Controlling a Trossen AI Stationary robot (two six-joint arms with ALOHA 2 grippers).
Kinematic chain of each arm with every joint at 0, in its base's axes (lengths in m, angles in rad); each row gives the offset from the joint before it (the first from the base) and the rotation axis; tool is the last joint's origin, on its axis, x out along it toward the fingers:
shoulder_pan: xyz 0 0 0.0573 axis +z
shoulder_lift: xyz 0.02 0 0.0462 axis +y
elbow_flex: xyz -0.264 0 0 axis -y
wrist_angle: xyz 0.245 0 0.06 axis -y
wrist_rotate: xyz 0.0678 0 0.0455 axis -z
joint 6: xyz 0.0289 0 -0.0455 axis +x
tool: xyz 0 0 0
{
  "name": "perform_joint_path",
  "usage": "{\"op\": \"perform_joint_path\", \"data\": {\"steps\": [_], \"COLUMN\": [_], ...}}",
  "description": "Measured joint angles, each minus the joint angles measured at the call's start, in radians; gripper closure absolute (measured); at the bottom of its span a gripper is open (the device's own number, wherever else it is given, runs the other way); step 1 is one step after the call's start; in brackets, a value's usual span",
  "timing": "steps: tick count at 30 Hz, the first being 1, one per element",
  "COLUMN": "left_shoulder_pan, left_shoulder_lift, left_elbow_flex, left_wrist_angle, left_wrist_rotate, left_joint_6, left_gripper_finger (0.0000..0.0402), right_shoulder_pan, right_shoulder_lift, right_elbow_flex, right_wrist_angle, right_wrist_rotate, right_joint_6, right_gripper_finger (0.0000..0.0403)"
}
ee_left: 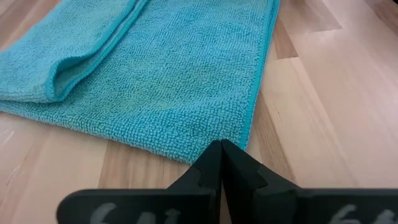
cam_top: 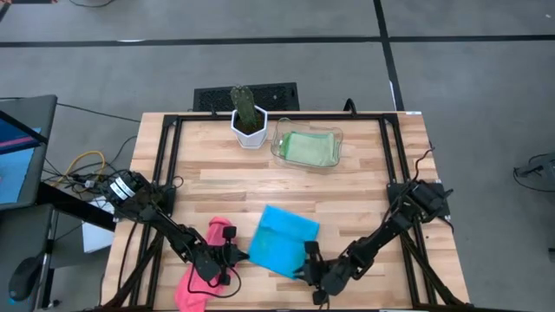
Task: Fold microfiber towels
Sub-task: Fold the blue towel on the table
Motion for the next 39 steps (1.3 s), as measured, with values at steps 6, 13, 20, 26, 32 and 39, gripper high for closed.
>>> {"op": "perform_joint_path", "data": {"steps": [6, 13, 20, 26, 32, 39], "left_shoulder_pan": [0.000, 0.000, 0.001, 0.001, -0.004, 0.001], "left_shoulder_lift": [0.000, 0.000, 0.000, -0.027, -0.114, -0.083], "left_elbow_flex": [0.000, 0.000, 0.001, 0.045, 0.073, 0.064], "left_wrist_angle": [0.000, 0.001, 0.010, -0.005, -0.111, -0.028], "left_wrist_rotate": [-0.003, -0.004, 0.003, -0.010, -0.007, -0.014], "left_joint_6": [0.000, -0.008, -0.065, -0.001, 0.088, 0.132], "left_gripper_finger": [0.0401, 0.0401, 0.0401, 0.0401, 0.0401, 0.0401], "right_shoulder_pan": [0.000, 0.026, 0.027, 0.027, 0.027, 0.025], "right_shoulder_lift": [0.014, 0.037, 0.035, 0.035, 0.036, 0.037], "right_elbow_flex": [0.000, 0.003, 0.004, 0.004, 0.003, 0.002], "right_wrist_angle": [-0.001, -0.019, -0.053, -0.056, -0.058, -0.058], "right_wrist_rotate": [-0.002, 0.013, 0.013, 0.012, 0.009, 0.006], "right_joint_6": [0.010, 0.049, 0.052, 0.052, 0.055, 0.054], "right_gripper_finger": [0.0332, 0.0332, 0.0332, 0.0332, 0.0332, 0.0332]}}
